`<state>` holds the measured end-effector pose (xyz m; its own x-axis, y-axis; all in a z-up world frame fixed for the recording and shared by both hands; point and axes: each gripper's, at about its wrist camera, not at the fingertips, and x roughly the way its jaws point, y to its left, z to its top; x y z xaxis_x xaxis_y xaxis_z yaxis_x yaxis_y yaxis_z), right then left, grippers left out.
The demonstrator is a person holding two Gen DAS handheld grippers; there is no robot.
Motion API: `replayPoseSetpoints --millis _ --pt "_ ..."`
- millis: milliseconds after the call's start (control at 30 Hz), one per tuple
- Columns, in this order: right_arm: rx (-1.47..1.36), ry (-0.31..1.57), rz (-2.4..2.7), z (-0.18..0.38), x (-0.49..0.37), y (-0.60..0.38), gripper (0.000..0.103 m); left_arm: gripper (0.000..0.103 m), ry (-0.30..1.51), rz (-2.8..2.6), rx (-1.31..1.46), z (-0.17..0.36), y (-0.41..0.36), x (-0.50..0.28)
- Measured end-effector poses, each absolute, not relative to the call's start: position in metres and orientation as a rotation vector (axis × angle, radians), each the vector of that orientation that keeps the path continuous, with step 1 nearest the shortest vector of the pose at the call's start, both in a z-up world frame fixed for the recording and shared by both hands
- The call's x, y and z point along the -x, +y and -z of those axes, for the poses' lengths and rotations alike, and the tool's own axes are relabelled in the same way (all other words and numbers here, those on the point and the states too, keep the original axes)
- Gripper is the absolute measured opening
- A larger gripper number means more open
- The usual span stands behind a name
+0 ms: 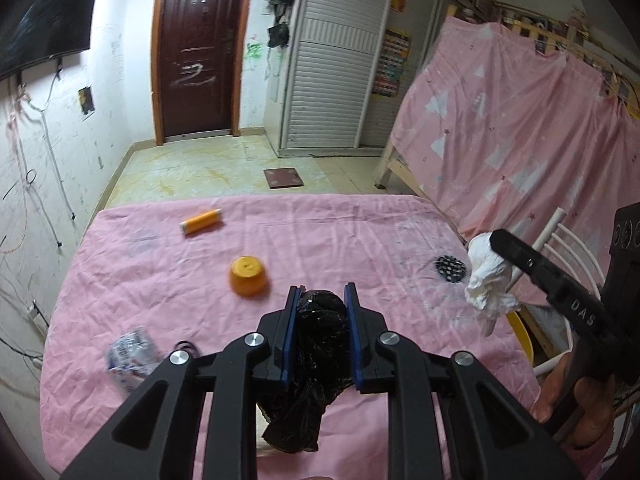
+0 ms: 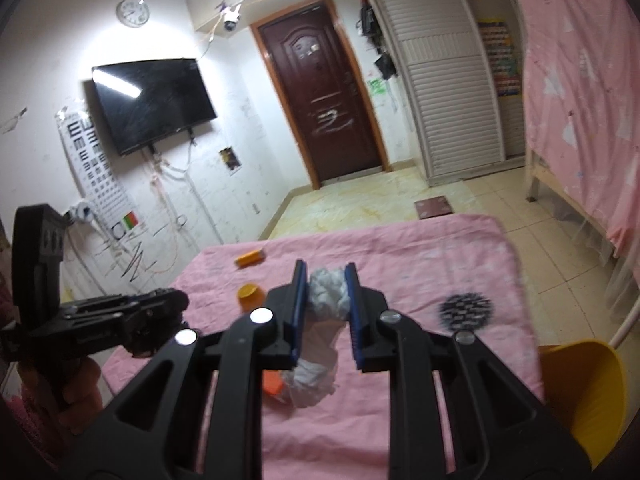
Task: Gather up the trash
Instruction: 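Carry the black bag and white tissue to the yellow bin and open both grippers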
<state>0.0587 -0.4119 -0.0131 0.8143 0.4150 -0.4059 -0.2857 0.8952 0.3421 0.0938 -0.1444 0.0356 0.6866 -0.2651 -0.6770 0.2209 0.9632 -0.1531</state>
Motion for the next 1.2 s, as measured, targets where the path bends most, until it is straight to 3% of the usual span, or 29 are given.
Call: replayPoseSetpoints --millis 467,933,1033,1133,1200 --pt "-0.306 0.395 -0.032 0.002 -0.034 -0.516 0.018 0.014 0.811 0.402 -0.009 -0.033 -0.236 -0.104" --pt "-0.378 0.435 0.200 0.036 -0.035 -0.593 0.018 0.014 0.861 0.541 -0.069 -0.024 -0.338 -0.111" --pt "-0.392 0.436 0.213 0.038 -0.035 -0.598 0.027 0.014 0.872 0.561 -0.090 -0.019 -0.355 -0.109" --pt "-0.393 0.445 0.249 0.041 -0.033 -0.602 0.054 0.014 0.887 0.581 -0.108 -0.015 -0.370 -0.106" --pt "-0.400 0.440 0.262 0.042 -0.030 -0.606 0.055 0.014 0.891 0.587 -0.117 -0.013 -0.377 -0.105"
